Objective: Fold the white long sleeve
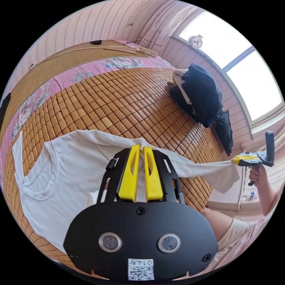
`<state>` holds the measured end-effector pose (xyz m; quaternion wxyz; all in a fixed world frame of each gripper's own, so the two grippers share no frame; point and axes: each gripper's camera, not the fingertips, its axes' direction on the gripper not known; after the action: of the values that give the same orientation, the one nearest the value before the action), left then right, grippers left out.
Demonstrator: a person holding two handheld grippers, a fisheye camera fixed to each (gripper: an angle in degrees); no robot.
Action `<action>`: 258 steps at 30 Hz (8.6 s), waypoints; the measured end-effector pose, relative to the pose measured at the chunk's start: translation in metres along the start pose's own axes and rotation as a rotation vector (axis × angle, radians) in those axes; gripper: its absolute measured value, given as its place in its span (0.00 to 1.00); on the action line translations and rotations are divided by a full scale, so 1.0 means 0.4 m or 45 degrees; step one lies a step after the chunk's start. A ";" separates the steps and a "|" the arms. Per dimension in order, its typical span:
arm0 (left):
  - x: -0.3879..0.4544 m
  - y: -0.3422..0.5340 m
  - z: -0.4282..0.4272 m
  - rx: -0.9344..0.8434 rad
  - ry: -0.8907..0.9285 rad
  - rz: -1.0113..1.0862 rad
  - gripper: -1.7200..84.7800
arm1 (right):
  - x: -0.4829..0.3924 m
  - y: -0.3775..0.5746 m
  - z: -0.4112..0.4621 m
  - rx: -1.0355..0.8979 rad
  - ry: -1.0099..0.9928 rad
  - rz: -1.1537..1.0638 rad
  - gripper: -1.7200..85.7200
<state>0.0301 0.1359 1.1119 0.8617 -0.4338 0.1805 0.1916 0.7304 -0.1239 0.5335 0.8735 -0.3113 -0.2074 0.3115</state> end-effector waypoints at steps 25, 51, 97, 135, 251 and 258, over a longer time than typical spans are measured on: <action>0.158 -0.078 0.278 -0.276 0.078 0.184 0.01 | 0.179 0.025 0.172 0.137 0.284 0.139 0.03; 0.078 -0.149 0.207 -0.199 -0.183 0.118 0.01 | 0.410 0.126 0.135 0.213 0.363 0.361 0.02; 0.161 0.210 -0.226 -0.176 -0.002 0.139 0.08 | 0.155 -0.149 0.254 0.032 0.315 0.053 0.09; -0.178 1.241 -0.927 0.295 -0.159 -0.828 0.07 | -2.017 -0.676 0.946 -0.038 -0.504 -2.108 0.02; -0.051 2.518 -1.428 0.590 -0.532 -1.856 0.09 | -2.205 -0.069 1.810 -0.370 -0.120 -2.276 0.12; -0.080 2.540 -1.384 0.619 -0.400 -1.892 0.01 | -2.172 -0.070 1.852 -0.328 0.069 -2.223 0.02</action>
<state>-0.5722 0.2372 0.1288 0.8498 -0.2086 -0.2426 -0.4188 -0.2954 -0.4189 0.9395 0.7624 -0.1451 -0.3838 -0.5004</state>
